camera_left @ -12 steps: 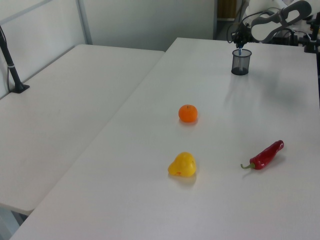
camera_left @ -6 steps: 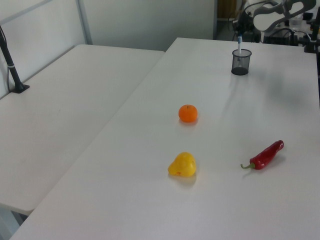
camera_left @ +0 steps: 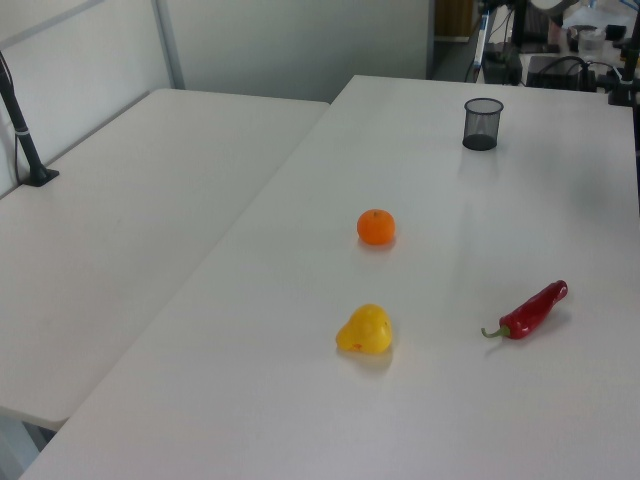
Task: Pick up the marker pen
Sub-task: 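Lift the marker up out of the pen cup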
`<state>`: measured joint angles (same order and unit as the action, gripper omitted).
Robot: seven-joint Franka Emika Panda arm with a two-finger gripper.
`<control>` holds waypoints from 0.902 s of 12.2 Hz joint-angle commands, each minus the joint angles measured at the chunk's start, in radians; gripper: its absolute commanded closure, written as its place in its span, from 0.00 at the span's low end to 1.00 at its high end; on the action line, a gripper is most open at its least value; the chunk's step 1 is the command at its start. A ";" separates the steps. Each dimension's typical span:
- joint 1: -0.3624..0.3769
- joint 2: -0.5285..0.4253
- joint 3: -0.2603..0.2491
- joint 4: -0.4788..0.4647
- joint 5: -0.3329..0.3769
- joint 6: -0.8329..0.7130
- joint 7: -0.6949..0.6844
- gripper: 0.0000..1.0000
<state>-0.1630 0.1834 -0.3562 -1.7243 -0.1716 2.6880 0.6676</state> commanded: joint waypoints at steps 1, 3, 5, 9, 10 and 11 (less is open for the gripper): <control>0.017 -0.160 0.081 -0.037 -0.006 -0.205 0.013 0.88; 0.017 -0.185 0.146 -0.037 -0.006 -0.272 0.015 0.88; 0.017 -0.200 0.215 -0.035 -0.005 -0.341 0.013 0.88; 0.017 -0.196 0.426 -0.023 0.010 -0.488 0.015 0.91; 0.017 -0.193 0.471 -0.024 0.026 -0.516 0.012 0.91; 0.019 -0.191 0.515 -0.024 0.029 -0.564 -0.003 0.91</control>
<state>-0.1397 0.0036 0.0763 -1.7345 -0.1644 2.2070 0.6767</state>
